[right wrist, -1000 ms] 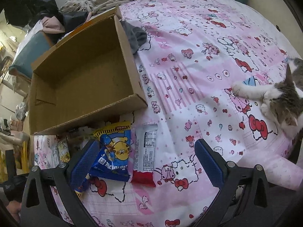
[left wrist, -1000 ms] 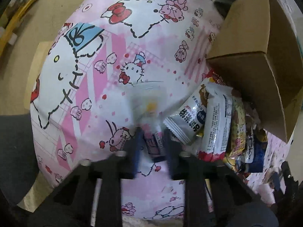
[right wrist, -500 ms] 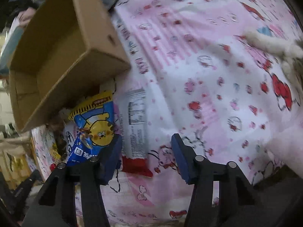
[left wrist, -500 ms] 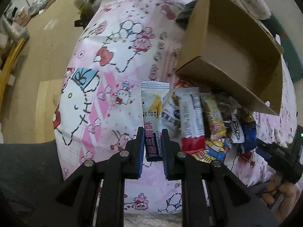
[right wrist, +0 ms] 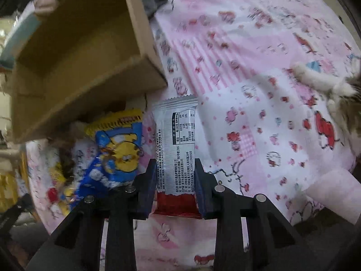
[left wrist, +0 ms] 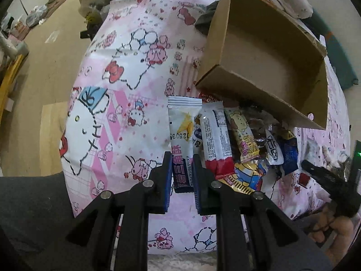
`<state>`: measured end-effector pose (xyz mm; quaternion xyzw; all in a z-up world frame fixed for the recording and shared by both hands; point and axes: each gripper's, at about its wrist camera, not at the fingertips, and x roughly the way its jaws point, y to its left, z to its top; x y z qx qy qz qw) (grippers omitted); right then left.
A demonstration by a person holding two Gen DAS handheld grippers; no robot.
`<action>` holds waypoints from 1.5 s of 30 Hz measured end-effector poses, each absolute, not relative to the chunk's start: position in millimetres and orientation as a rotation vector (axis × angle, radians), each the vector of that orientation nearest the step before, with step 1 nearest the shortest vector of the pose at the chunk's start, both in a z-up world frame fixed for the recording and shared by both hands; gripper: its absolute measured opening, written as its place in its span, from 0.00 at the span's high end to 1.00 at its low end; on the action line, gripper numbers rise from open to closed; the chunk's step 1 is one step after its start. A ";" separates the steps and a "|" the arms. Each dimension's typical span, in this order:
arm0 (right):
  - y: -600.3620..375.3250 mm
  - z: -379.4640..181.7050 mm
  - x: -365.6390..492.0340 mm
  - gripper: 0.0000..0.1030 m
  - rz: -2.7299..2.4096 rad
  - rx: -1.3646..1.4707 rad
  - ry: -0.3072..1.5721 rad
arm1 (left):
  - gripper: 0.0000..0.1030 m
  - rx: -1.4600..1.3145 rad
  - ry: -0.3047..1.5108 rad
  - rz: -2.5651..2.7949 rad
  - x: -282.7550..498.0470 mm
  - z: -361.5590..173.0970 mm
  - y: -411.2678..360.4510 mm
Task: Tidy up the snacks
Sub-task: 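Carry both bars into the box and open both tools to release them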
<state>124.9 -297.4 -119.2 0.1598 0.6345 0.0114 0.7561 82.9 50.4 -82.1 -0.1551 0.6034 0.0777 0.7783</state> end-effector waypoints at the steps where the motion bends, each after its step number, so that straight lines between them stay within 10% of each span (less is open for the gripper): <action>1: -302.7 -107.4 119.2 0.69 0.031 0.396 1.359 | 0.87 -0.329 1.294 0.171 82.2 -79.7 50.9; 19: -263.9 45.2 141.2 0.69 0.276 0.391 0.945 | 0.87 -0.170 1.004 0.078 112.6 43.2 27.3; 45: -222.1 -58.8 235.2 0.69 0.327 0.403 1.129 | 0.87 0.039 1.071 -0.035 241.6 -25.0 -29.1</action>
